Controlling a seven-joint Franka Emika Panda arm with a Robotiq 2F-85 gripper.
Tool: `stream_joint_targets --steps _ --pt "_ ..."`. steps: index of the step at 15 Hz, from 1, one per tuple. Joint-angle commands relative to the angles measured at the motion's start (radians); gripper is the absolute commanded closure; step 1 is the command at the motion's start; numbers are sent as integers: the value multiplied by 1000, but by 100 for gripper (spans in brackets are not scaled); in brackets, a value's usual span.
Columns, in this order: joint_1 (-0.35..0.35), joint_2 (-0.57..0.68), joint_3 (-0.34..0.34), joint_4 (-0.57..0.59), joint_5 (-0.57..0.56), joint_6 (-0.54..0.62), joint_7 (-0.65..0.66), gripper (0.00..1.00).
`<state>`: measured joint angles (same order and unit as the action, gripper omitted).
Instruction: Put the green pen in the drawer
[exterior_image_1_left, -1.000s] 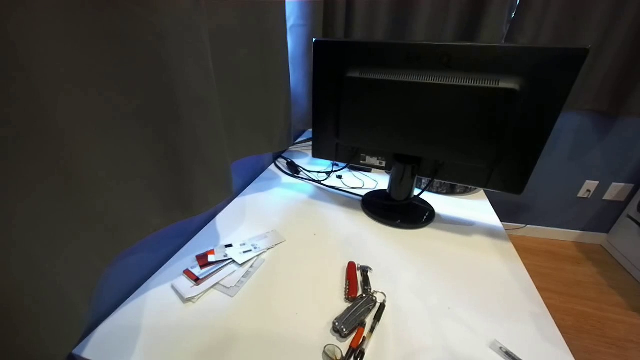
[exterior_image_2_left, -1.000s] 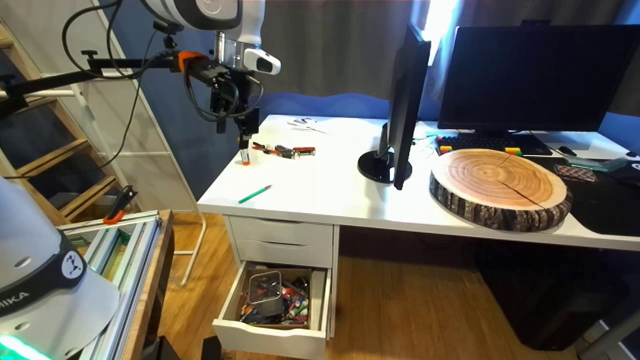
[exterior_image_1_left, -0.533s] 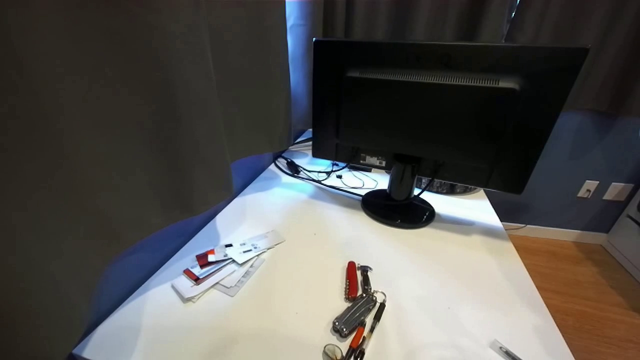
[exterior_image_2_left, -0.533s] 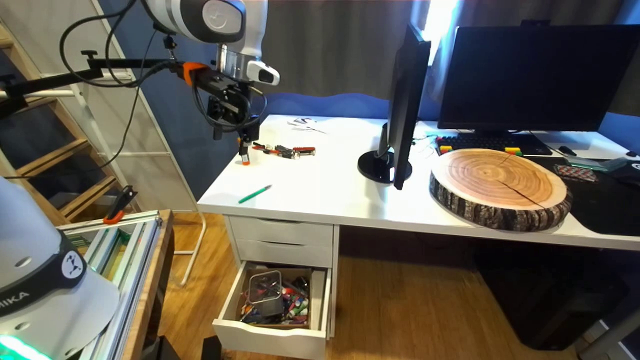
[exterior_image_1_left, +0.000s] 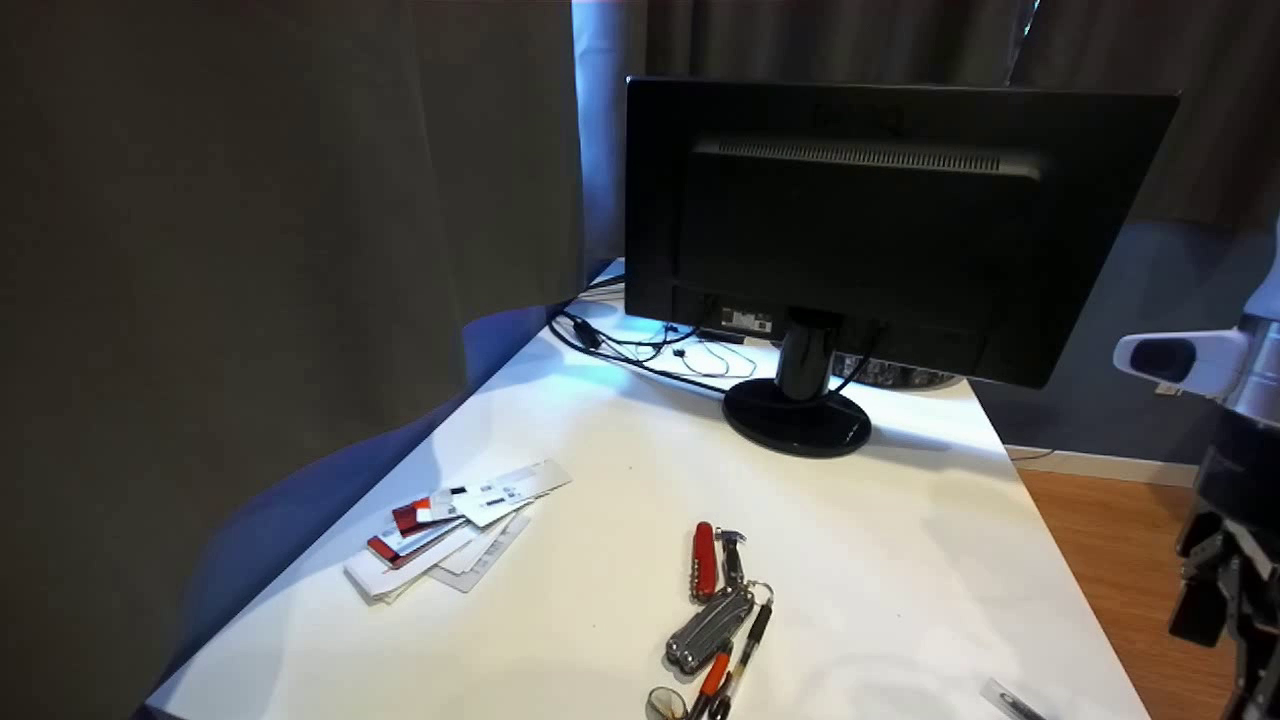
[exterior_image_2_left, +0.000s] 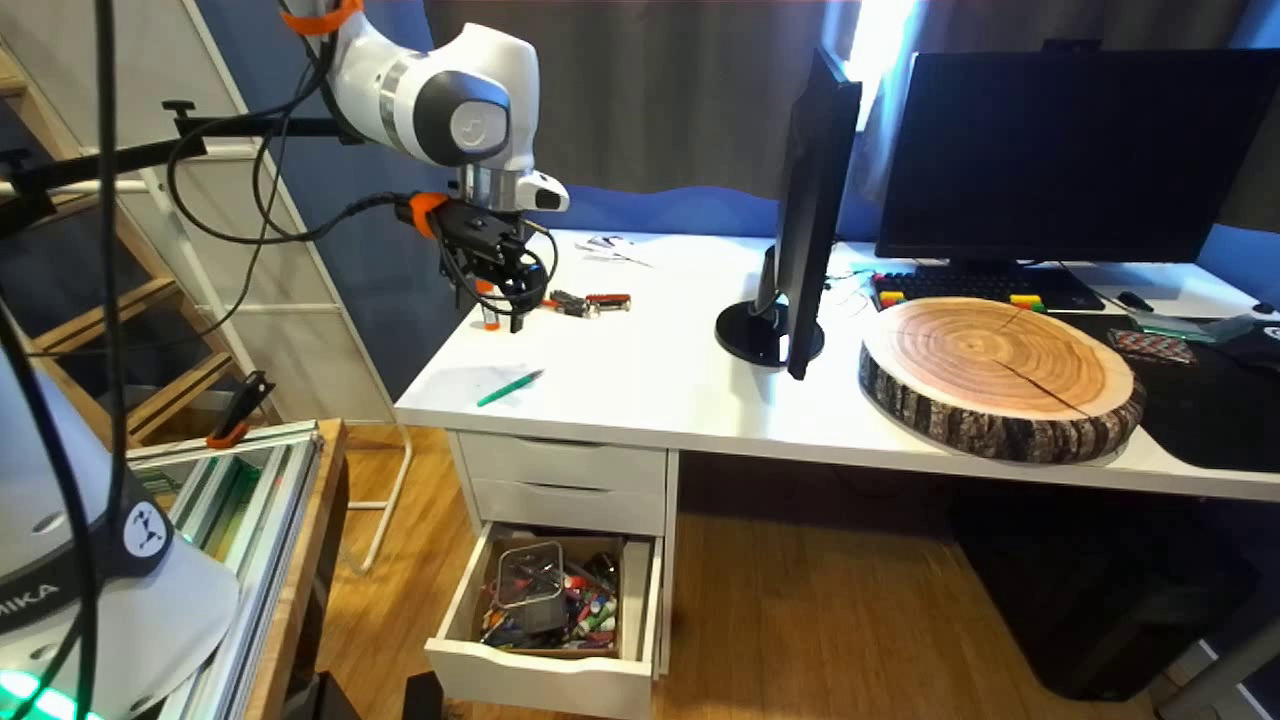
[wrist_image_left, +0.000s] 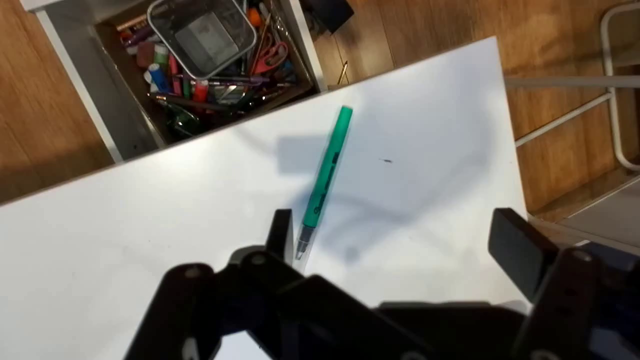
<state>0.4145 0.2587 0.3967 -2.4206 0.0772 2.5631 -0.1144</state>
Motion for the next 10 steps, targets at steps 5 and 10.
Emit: stream_joint_targets --steps 5,10 --pt "49 246 -74 154 -196 136 50 0" --pt "27 275 -66 162 -195 136 21 0"
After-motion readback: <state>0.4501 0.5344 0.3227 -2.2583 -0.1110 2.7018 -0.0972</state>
